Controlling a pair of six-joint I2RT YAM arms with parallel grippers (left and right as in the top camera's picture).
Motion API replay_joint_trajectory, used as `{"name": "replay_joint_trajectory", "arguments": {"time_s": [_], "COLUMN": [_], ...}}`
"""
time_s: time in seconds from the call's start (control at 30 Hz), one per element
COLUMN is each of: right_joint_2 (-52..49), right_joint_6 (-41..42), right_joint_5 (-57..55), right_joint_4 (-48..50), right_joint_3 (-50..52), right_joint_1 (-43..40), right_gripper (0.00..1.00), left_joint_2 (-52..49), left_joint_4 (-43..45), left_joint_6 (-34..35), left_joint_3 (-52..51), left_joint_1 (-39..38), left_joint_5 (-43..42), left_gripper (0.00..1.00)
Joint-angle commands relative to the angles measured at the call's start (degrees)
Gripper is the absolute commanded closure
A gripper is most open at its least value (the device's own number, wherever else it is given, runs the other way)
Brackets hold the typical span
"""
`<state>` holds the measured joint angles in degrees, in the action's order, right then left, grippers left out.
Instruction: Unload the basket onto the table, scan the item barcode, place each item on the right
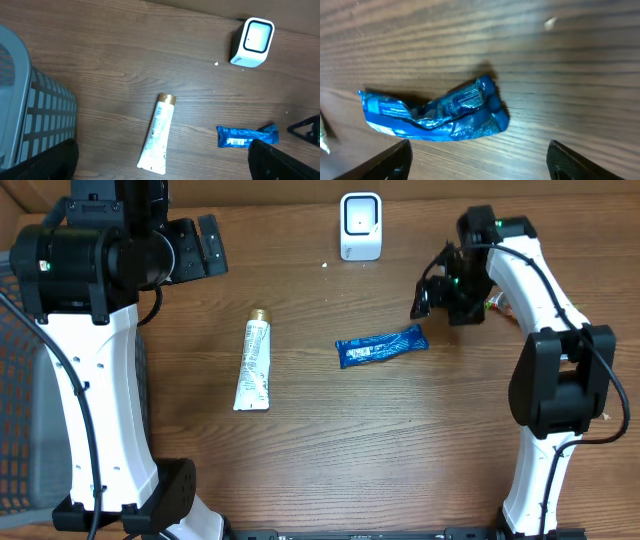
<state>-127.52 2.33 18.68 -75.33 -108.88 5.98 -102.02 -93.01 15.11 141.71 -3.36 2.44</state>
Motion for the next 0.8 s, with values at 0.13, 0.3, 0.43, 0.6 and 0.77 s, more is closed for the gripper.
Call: {"name": "replay_joint_trajectory", "arguments": {"time_s": [0.13, 0.3, 0.43, 0.6, 0.77], "right_joint_2": [-0.66, -0.66, -0.66, -0.66, -0.68], "right_joint_6": [-4.02, -2.29, -2.12, 0.72, 0.68], "right_joint_5": [8.39, 8.46, 9.57, 10.19, 11.04], "right_joint_4": [7.87, 12.85, 15.47, 21.75, 21.49], "right_joint_3": [8.83, 13.09, 14.88, 19.67, 21.51], "right_joint_1": [1.07, 1.07, 1.14, 1.14, 1.14], "right_gripper": [0.14, 0.15, 0.21, 0.37, 0.51], "left_joint_2": [0.09, 0.09, 0.09, 0.07, 0.09], "left_joint_4": [0.2, 0.2, 0.2, 0.22, 0.22], "left_joint_6": [0.76, 0.76, 0.76, 0.76, 0.76], "left_joint_3": [-0.15, -0.15, -0.15, -0.15, -0.15], "left_joint_1": [-0.04, -0.04, -0.04, -0.04, -0.04], "left_joint_5": [0.55, 0.55, 0.55, 0.55, 0.55], "left_gripper": [0.0, 0.0, 0.0, 0.0, 0.0]}}
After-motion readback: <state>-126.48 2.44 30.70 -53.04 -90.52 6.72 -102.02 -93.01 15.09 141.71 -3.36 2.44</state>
